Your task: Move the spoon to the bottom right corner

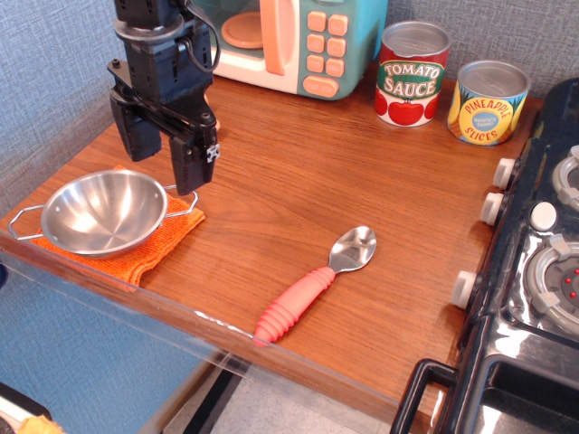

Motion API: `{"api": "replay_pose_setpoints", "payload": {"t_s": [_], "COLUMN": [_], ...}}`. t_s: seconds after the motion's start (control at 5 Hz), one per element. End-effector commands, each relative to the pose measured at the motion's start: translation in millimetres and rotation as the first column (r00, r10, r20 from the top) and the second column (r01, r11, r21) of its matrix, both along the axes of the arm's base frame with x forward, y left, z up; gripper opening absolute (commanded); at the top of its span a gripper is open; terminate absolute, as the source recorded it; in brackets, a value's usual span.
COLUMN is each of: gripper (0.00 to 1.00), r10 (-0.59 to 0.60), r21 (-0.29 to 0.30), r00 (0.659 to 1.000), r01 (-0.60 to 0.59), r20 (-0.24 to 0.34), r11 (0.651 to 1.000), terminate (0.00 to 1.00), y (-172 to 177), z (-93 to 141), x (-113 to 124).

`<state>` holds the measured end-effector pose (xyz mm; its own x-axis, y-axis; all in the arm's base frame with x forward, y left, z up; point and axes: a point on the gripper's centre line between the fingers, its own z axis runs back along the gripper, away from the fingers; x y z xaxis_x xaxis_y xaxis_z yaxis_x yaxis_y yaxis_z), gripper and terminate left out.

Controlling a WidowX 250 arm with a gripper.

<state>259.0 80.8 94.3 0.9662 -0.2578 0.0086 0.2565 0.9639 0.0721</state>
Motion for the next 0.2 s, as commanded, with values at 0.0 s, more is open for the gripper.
{"api": "replay_pose_setpoints", "payload": {"t_s": [0.0], "gripper": [1.0], "r10": [0.004], "r21": [0.011], "r00": [0.999], "r01": [-0.004], "r20": [0.04], "r11": [1.0], "terminate": [1.0], "y": [1.5], "z": [17.0], "x": [1.1]}}
